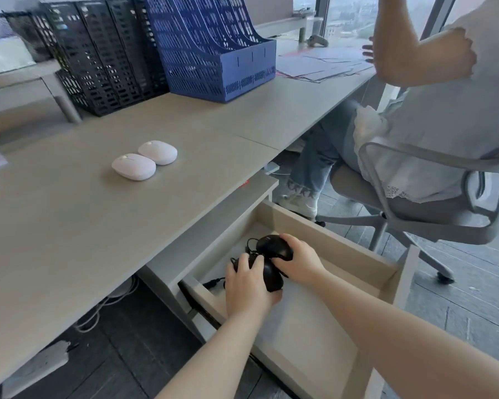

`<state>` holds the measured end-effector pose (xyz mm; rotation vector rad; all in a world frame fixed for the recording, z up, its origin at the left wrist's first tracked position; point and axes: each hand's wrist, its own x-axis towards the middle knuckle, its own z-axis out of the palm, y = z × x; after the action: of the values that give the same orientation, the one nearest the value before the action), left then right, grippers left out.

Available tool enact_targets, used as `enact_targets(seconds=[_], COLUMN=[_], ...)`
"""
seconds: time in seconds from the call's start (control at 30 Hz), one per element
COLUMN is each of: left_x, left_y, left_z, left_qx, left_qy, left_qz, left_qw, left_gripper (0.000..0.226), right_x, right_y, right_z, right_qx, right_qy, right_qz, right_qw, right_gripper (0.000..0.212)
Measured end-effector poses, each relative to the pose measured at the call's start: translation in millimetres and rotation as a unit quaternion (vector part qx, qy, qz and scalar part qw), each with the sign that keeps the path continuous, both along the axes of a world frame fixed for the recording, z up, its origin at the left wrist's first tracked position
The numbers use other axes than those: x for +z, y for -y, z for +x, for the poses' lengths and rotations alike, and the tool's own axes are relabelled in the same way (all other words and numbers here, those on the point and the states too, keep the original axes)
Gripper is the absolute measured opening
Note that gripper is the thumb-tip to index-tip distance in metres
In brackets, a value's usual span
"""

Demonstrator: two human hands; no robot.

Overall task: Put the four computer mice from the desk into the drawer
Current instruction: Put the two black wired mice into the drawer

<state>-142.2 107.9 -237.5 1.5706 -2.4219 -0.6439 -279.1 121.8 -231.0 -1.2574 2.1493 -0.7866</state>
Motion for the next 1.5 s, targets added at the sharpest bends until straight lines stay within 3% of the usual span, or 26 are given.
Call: enact_targets(seconds=[0.47, 0.83, 0.93, 1.0, 1.1, 1.23, 1.33, 1.5], left_x=[-29.0, -27.4, -17.7, -6.9, 19.9, 65.6, 96.7, 149.9], left_y=[15.5, 22.0, 19.3, 18.5, 22.2, 28.4, 32.8, 53.6], left_z=[-8.6, -6.5, -5.0, -3.7, -1.8, 5.9, 11.9, 22.8], left_qx=[-0.044, -0.061, -0.059, -0.058, -0.047, -0.046, -0.053, -0.014], left_qy=[0.118, 0.149, 0.158, 0.167, 0.180, 0.198, 0.165, -0.007], left_qz=[0.032, 0.128, 0.136, 0.130, 0.120, 0.037, -0.029, -0.111], left_qw=[0.992, 0.979, 0.976, 0.976, 0.975, 0.978, 0.984, 0.994], left_gripper=[0.066, 0.083, 0.088, 0.089, 0.072, 0.033, 0.021, 0.024], right_x=[-44.3, -47.9, -38.0, -25.7, -0.4, 42.2, 73.7, 114.7], right_y=[6.4, 14.8, 10.8, 9.1, 8.8, 9.5, 9.8, 24.0], right_z=[-18.5, -15.4, -13.1, -12.2, -13.6, -12.0, -2.9, 25.2], right_qx=[0.002, 0.060, 0.057, 0.059, 0.039, 0.032, 0.033, 0.079], right_qy=[-0.040, -0.067, -0.072, -0.079, -0.086, -0.105, -0.100, -0.159], right_qz=[0.042, 0.091, 0.077, 0.057, 0.033, 0.014, -0.026, -0.084], right_qw=[0.998, 0.992, 0.993, 0.993, 0.995, 0.994, 0.994, 0.981], right_gripper=[0.068, 0.074, 0.068, 0.053, 0.030, 0.026, 0.024, 0.029])
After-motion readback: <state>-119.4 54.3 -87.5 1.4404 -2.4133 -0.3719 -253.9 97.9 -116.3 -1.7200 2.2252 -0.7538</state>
